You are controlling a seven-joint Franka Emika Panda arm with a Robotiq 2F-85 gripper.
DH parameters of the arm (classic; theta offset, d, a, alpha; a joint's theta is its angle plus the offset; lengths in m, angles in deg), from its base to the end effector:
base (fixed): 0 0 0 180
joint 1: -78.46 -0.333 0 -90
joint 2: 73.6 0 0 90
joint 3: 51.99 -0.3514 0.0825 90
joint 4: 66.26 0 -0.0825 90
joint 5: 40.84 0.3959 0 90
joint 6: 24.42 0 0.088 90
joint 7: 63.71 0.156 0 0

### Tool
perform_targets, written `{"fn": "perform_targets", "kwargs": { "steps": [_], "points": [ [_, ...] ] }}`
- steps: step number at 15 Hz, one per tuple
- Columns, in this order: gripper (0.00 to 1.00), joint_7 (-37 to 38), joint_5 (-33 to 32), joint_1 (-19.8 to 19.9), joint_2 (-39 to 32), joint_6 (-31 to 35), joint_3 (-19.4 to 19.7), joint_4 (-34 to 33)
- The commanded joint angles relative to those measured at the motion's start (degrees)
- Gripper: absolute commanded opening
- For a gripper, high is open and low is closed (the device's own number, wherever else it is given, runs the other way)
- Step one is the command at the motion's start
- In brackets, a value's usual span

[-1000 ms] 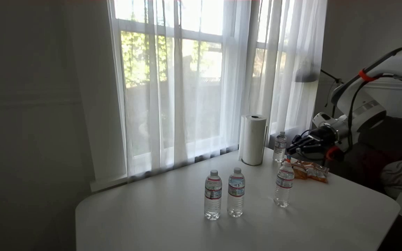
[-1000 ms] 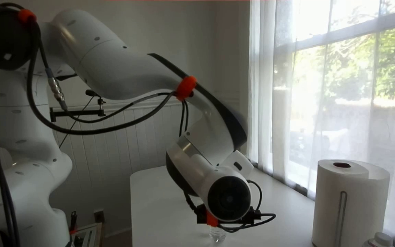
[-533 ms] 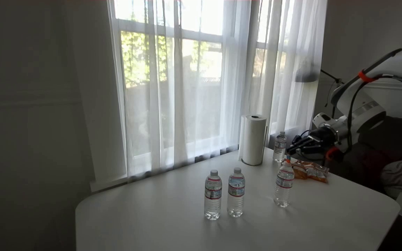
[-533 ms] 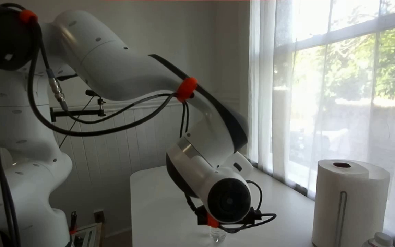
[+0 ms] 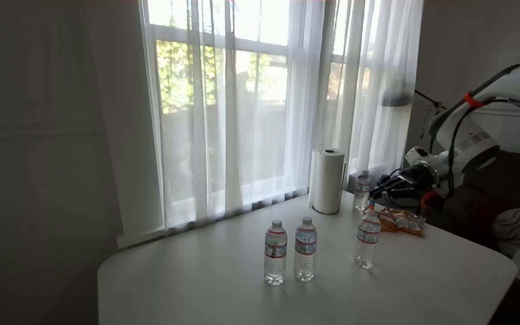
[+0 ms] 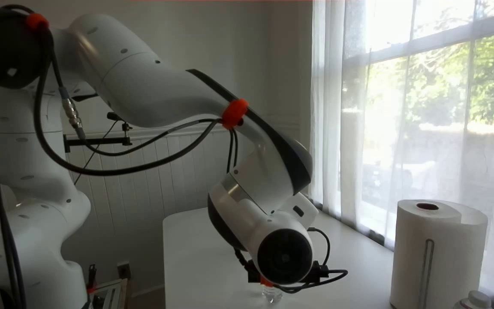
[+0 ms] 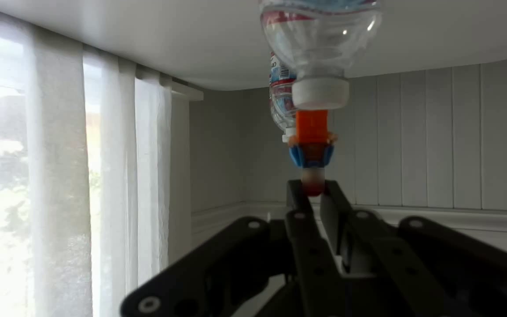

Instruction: Put the sweet on top of the second bottle to the right

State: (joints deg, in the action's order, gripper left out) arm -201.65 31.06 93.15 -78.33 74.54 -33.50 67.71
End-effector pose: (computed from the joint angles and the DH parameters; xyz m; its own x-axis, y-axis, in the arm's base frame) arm 0.4707 -0.1481 0.3196 0.1565 0.3071 0.9387 0.9020 -0.4317 -0.0092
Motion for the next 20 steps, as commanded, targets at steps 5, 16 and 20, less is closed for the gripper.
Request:
{"fn": "perform_targets", "kwargs": {
  "steps": [5, 16, 20],
  "points": [
    [0.03, -1.1, 1.2, 1.3, -1.5, -2.7, -0.6, -1.2],
    [0.03, -0.5, 0.5, 1.4, -2.4, -3.6, -0.6, -1.8],
    [0.03, -0.3, 0.3, 1.3, -2.7, -4.1, -0.6, -1.9]
  ]
}}
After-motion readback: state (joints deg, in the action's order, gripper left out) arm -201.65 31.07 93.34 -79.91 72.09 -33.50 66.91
